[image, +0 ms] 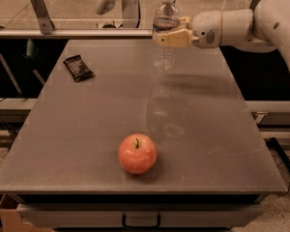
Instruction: Move water bottle near apple
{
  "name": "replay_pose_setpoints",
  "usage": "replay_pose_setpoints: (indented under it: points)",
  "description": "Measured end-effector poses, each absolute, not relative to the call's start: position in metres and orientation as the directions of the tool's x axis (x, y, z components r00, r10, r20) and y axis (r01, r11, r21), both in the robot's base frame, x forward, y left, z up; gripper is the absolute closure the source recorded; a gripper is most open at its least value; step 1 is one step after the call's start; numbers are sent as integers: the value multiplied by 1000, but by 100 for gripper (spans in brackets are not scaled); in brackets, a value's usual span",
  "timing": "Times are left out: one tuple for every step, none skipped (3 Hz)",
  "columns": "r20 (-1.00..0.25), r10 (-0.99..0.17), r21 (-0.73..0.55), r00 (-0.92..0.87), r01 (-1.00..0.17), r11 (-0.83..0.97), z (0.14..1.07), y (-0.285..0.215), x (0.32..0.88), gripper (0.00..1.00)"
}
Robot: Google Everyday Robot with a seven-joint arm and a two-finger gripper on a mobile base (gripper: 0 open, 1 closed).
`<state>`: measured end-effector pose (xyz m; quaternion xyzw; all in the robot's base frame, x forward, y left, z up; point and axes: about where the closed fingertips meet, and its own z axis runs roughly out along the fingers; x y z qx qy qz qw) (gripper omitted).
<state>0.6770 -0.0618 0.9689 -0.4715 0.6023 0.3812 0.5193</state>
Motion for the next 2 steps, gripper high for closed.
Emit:
replay_pose_setpoints:
  points:
    - [-988,-156,-37,7,-982,186,967,-44,633,100]
    - [-991,-134,-42,25,-992,118,965,-26,578,100]
